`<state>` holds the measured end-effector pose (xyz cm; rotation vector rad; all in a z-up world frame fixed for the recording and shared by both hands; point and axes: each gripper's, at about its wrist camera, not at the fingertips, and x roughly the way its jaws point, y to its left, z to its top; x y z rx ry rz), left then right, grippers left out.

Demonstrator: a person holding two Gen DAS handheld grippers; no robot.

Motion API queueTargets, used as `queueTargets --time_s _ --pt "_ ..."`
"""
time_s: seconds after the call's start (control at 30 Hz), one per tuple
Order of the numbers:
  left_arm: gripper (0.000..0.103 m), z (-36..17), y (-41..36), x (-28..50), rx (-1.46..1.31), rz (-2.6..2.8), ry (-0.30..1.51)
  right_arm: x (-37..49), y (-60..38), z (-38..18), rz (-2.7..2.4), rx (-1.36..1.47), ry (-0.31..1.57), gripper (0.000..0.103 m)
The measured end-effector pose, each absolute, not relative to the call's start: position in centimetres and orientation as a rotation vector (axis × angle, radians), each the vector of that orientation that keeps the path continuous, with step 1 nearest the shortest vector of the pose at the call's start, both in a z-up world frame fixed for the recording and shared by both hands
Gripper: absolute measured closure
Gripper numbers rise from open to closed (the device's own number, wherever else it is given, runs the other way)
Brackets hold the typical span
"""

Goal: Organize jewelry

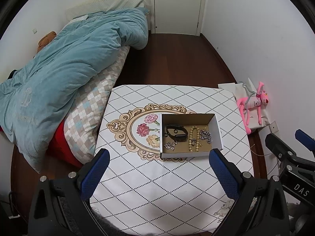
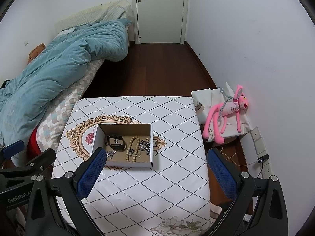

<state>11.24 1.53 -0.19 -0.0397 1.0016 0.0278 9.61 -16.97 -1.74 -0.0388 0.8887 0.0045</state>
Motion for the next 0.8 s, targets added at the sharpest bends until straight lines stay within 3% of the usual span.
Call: queueTargets --time_s 0.8 --pt "0.000 -0.29 1.86 11.05 -0.034 0.031 0.998 9.14 -16.89 -2.39 0.009 -0.046 0.906 0.000"
